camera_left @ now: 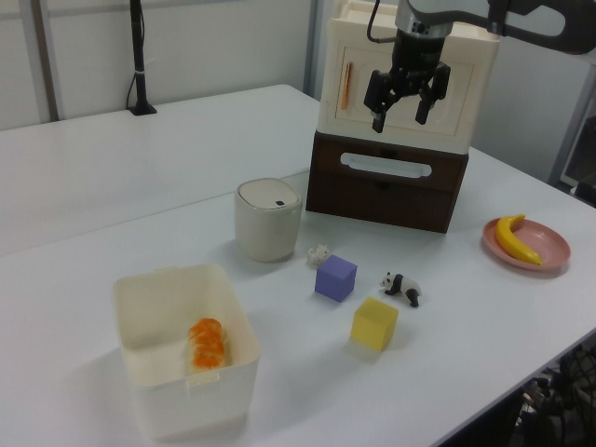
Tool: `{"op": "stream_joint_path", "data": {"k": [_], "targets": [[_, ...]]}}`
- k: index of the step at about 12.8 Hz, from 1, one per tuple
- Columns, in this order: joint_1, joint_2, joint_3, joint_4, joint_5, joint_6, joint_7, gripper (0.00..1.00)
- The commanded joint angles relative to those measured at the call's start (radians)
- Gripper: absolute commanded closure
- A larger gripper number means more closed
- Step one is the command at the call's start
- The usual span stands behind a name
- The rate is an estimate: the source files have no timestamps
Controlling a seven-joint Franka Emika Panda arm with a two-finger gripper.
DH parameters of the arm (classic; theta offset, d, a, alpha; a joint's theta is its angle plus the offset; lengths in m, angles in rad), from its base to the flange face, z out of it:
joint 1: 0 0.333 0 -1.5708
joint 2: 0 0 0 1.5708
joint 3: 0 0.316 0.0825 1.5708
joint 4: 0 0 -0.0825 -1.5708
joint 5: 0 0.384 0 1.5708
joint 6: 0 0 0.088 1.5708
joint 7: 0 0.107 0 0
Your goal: Open the trash can
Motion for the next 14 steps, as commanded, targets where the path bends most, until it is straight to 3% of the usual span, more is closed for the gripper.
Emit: {"op": "stream_joint_path", "data": {"k": [1, 14], "targets": [[0.004, -0.010, -0.001, -0.005, -0.013, -0.009, -0.014, 0.00], [0.007, -0.011, 0.001, -0.008, -0.010, -0.009, -0.085, 0.00]]}}
